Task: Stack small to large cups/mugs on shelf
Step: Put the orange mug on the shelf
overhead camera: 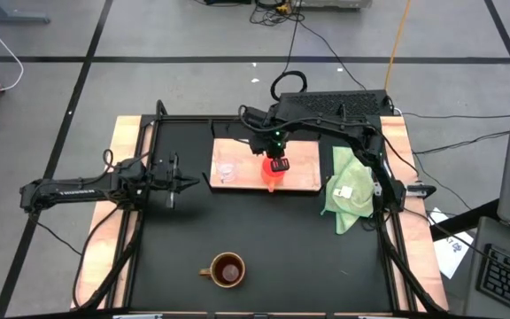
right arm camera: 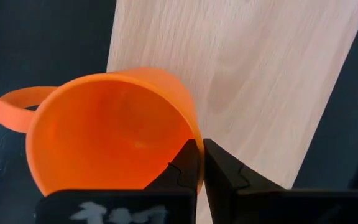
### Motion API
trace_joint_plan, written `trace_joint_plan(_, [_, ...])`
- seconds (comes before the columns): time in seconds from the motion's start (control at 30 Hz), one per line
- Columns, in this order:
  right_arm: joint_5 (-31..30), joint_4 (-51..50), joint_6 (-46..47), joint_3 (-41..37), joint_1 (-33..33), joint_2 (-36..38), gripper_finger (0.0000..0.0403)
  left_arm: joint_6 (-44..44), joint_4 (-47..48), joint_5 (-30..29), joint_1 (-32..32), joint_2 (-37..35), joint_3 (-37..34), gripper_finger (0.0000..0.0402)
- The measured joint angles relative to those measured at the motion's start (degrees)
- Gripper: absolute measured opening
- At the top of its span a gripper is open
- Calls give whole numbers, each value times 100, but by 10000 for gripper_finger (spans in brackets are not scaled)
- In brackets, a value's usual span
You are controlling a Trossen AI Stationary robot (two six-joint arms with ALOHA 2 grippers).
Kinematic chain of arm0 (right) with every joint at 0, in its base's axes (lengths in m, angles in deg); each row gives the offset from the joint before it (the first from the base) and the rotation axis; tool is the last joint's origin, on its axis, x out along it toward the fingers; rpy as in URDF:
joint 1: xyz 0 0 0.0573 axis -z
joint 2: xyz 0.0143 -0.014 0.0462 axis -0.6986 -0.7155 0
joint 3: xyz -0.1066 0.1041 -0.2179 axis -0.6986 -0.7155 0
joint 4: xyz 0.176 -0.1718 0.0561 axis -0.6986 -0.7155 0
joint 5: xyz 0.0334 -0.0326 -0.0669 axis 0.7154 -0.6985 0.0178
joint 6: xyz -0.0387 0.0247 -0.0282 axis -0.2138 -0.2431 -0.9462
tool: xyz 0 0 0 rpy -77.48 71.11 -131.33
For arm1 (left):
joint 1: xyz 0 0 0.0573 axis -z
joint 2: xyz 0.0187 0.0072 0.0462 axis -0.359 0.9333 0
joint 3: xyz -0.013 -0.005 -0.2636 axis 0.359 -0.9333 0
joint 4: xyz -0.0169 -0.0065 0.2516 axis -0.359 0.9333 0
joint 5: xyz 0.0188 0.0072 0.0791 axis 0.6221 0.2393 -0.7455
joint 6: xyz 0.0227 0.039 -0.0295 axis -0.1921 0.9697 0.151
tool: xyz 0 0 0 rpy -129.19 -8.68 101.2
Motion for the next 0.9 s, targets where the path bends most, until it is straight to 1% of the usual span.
trace_joint_plan(0.43, [-4,173,74,-9,-2,0,4,2,2,2,0,0,-1,5])
trace_joint_plan(0.77, [-2,260,78,-9,-9,0,4,4,173,2,0,-2,-2,5])
trace_joint_plan(0.9, [-2,288,114,-14,-15,0,20,38,170,2,0,-2,0,5])
